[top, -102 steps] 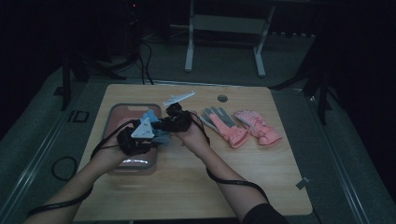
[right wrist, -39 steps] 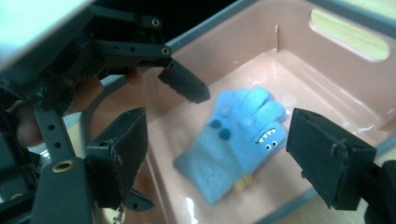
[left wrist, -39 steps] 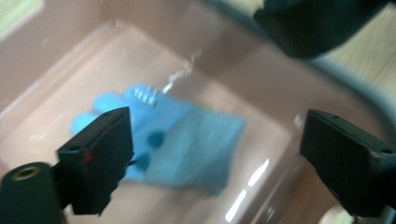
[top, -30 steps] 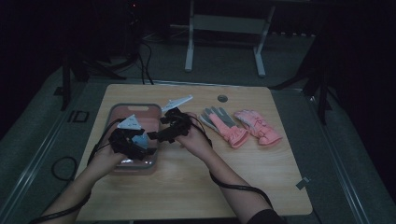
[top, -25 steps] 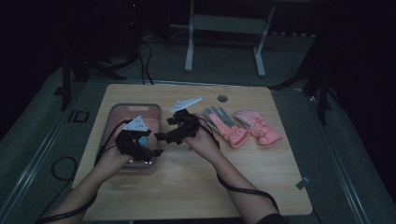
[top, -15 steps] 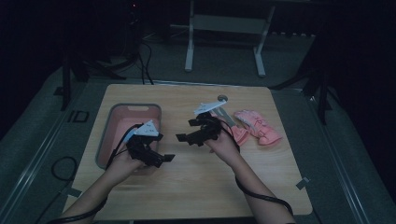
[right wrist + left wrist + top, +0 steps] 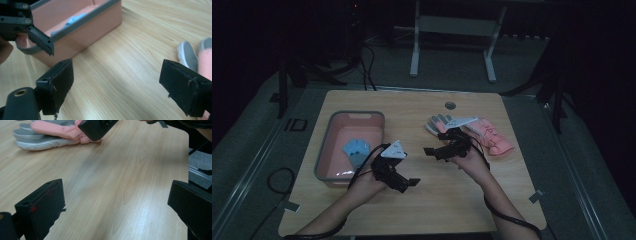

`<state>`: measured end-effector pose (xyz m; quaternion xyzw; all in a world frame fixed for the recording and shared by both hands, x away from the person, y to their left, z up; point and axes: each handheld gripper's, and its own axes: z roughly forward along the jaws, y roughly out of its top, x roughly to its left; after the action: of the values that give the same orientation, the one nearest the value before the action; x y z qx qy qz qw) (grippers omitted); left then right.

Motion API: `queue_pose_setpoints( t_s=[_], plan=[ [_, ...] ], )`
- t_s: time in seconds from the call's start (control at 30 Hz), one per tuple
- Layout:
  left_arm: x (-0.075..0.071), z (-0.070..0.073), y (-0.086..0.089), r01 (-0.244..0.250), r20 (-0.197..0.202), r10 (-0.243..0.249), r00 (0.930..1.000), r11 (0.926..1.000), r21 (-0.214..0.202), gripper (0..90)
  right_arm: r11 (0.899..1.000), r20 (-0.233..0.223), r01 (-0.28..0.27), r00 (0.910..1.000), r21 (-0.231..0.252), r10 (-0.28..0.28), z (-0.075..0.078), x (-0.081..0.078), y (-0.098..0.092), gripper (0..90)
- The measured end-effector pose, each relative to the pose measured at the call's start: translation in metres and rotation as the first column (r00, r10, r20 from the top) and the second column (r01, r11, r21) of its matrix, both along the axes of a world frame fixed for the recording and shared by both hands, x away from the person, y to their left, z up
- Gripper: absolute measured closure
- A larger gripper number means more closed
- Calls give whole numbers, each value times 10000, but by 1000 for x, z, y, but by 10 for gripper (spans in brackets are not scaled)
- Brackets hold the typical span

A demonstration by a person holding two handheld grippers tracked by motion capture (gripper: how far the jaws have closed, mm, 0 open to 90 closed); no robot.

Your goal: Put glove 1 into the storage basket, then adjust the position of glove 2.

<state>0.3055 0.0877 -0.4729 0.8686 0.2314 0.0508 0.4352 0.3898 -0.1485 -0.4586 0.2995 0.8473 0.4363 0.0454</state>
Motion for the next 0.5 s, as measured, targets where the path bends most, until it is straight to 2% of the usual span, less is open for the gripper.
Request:
queue_pose_setpoints(
  t_s=[0.13,0.17,0.27,0.33,0.4,0.47,0.5],
  plan=[
    [0,-9,-10,169,-287,-168,9994,9999,24,13,9999,-48,-60,10000,-162,59,-9,-3,-9,122],
    [-1,-11,-12,126,-229,-124,9997,9999,100,13,9998,-80,-74,9999,-210,72,-10,-4,-11,125],
    [-3,-16,-15,6,-129,-6,9999,10000,-48,13,9997,-135,-193,9997,-136,191,-15,-7,-19,150],
    [-5,-20,-16,24,-42,-24,10000,10000,-57,13,9994,-7,-249,9997,-257,249,-17,-9,-23,194],
    [-8,-25,-18,25,47,-25,10000,10000,80,13,9996,-139,-246,9996,-170,244,-18,-10,-28,231],
    [-9,-29,-20,110,-83,-108,9999,9996,241,13,9994,-116,-291,9995,-199,289,-20,-11,-31,252],
    [-10,-32,-20,100,-117,-97,9999,9997,240,13,9991,-149,-262,9996,-324,257,-22,-12,-36,314]
  ],
)
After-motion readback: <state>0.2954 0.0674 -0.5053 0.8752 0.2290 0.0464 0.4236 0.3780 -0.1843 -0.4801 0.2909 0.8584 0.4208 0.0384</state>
